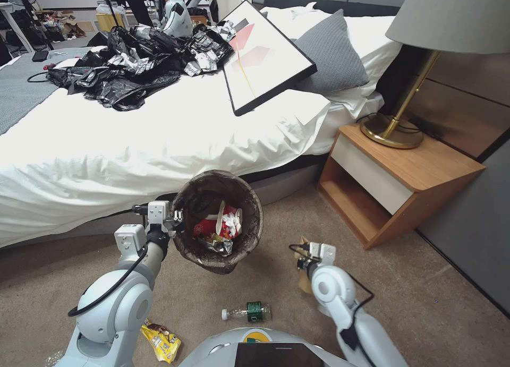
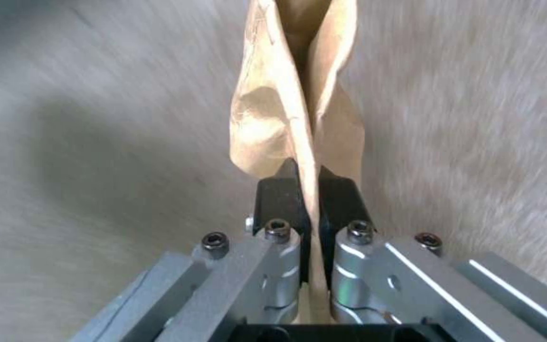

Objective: Pick up the trash bin, then pick up the garbage from the floor and place it into the trash bin.

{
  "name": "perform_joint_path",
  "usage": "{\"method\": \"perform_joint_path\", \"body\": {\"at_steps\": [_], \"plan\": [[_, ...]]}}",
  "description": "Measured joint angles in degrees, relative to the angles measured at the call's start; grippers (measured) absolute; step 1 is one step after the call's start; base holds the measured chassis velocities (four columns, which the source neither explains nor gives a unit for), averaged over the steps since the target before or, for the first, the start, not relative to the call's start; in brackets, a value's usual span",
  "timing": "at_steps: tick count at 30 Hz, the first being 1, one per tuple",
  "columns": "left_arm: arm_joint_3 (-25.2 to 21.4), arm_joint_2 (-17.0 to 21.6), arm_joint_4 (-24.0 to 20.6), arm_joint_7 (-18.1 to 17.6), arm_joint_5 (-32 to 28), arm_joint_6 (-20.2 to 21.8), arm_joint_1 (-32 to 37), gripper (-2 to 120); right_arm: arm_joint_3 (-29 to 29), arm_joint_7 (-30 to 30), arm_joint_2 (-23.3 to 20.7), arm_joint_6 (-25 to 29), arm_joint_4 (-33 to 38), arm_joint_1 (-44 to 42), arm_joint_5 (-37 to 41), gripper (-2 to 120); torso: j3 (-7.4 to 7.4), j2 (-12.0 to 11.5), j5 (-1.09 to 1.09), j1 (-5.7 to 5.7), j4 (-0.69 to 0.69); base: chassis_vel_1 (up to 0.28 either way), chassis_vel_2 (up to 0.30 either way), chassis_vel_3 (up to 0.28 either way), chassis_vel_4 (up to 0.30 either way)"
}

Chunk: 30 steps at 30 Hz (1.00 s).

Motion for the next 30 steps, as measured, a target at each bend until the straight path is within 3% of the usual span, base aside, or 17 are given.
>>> {"method": "perform_joint_path", "body": {"at_steps": [2, 4, 5, 8, 9, 11, 12, 15, 16, 24, 27, 30], "plan": [[0.00, 0.06, 0.00, -0.04, -0.03, 0.01, 0.10, 0, 0.54, 0.65, -1.25, 0.01, 2.63, -0.18, 1.40, 0, 0.00, 0.00, 0.00, 0.00, 0.02, 0.000, 0.000, 0.000, 0.000], [0.06, 0.11, 0.02, -0.01, 0.05, 0.03, 0.24, 0, 2.71, 1.35, -7.10, 0.00, 10.19, -0.27, 5.50, 0, 0.00, 0.00, -0.01, 0.00, 0.00, 0.000, 0.000, 0.000, 0.000], [0.06, 0.11, 0.02, -0.01, 0.05, 0.03, 0.24, 0, 2.71, 1.35, -7.10, 0.00, 10.19, -0.27, 5.50, 0, 0.00, 0.00, -0.01, 0.00, 0.00, 0.000, 0.000, 0.000, 0.000], [0.50, -0.12, 0.38, 0.34, 0.67, 0.04, 0.03, 0, 6.29, 1.21, -14.50, 0.00, 17.98, 1.74, 12.63, 0, 0.00, 0.00, 0.00, 0.00, -0.01, 0.000, 0.000, 0.000, 0.000], [0.50, -0.12, 0.38, 0.34, 0.67, 0.04, 0.03, 0, 6.29, 1.21, -14.50, 0.00, 17.98, 1.74, 12.63, 0, 0.00, 0.00, 0.00, 0.00, -0.01, 0.000, 0.000, 0.000, 0.000], [0.69, -0.18, 0.69, 0.89, 1.29, 0.05, -0.15, 0, 9.29, -2.47, -19.52, -0.01, 23.77, 5.66, 18.29, 0, 0.00, 0.00, 0.00, 0.00, 0.00, 0.000, 0.000, 0.000, 0.000], [0.69, -0.18, 0.69, 0.89, 1.29, 0.05, -0.15, 0, 9.29, -2.47, -19.52, -0.01, 23.77, 5.66, 18.29, 0, 0.00, 0.00, 0.00, 0.00, 0.00, 0.000, 0.000, 0.000, 0.000], [0.91, -0.37, 0.99, 1.63, 1.98, 0.07, -0.24, 0, 12.00, -16.18, -27.02, -0.01, 26.69, 13.15, 19.46, 0, 0.00, 0.00, 0.01, 0.00, 0.01, 0.000, 0.000, 0.000, 0.000], [0.91, -0.37, 0.99, 1.63, 1.98, 0.07, -0.24, 0, 12.00, -16.18, -27.02, -0.01, 26.69, 13.15, 19.46, 0, 0.00, 0.00, 0.01, 0.00, 0.01, 0.000, 0.000, 0.000, 0.000], [1.13, -0.69, 1.16, 1.98, 2.39, 0.09, -0.27, 0, 8.74, -25.56, -33.72, 1.13, 26.73, 21.28, 19.72, 0, 0.00, 0.00, -0.01, 0.00, 0.02, 0.000, 0.000, 0.000, 0.000], [1.20, -0.86, 1.25, 2.18, 2.69, 0.11, -0.37, 0, 4.92, -29.31, -35.96, 2.09, 25.83, 25.79, 19.15, 0, 0.00, 0.00, -0.03, 0.00, 0.00, 0.000, 0.000, 0.000, 0.000], [1.20, -0.97, 1.54, 2.36, 2.92, 0.13, -0.58, 0, -4.27, -32.02, -37.37, 3.27, 23.09, 35.79, 18.85, 0, 0.00, 0.00, -0.01, 0.00, -0.02, 0.000, 0.000, 0.000, 0.000]]}}
